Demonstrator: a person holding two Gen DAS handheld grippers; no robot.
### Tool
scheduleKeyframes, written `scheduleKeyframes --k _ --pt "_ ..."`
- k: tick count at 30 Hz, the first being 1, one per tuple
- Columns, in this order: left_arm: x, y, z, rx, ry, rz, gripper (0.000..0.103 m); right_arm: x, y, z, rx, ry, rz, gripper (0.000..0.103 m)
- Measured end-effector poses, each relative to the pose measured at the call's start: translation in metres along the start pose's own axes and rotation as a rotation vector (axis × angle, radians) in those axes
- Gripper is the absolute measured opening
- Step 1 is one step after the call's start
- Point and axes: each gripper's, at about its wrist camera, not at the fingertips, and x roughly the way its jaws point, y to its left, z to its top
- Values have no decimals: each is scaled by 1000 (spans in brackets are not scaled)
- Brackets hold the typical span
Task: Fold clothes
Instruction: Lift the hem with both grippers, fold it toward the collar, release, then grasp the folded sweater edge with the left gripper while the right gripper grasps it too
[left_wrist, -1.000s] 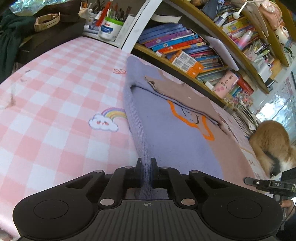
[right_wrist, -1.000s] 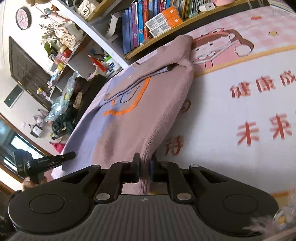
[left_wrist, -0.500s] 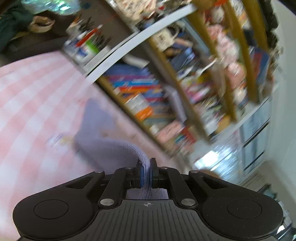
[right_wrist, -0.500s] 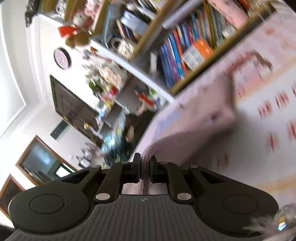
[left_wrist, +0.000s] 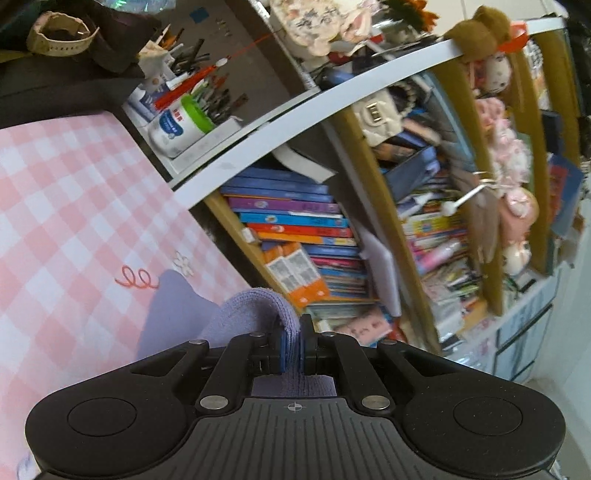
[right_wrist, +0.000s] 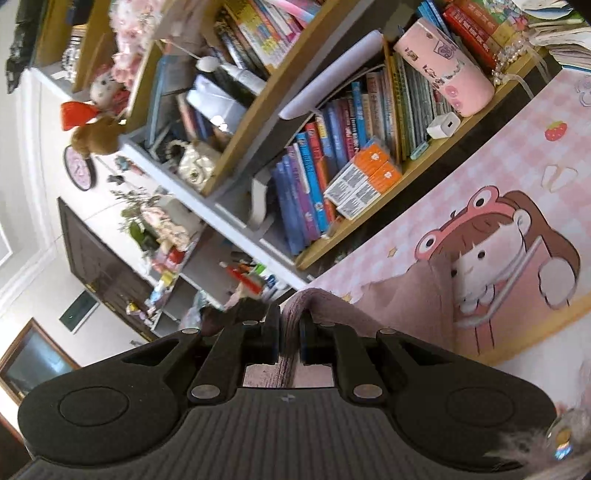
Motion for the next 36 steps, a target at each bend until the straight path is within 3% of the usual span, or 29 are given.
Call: scheduleKeyframes --k 11,14,18,20,25,30,33,34,35,36 --pt "38 28 5 7 50 119 8 52 -52 10 85 57 -105 9" --pt "42 31 4 10 55 134 16 59 -64 7 110 78 -137 11" --pt "45 38 2 1 56 179 42 60 -70 7 121 65 -150 19" --pt "42 38 4 -6 48 187 45 57 -71 8 121 52 -152 24" --pt "25 14 10 125 -2 168 45 36 -44 16 -72 -36 -228 46" --pt "33 -6 7 288 65 207 42 35 -21 19 -314 -17 -281 46" --pt "51 -12 3 342 114 217 40 50 -13 11 -427 58 -270 35" --pt "57 -13 2 357 130 220 35 57 -11 9 -447 80 -261 17" --pt "64 -14 1 370 145 224 33 63 -10 7 -462 99 -251 5" --pt "71 -14 3 366 152 237 32 69 -9 5 -476 117 -242 5"
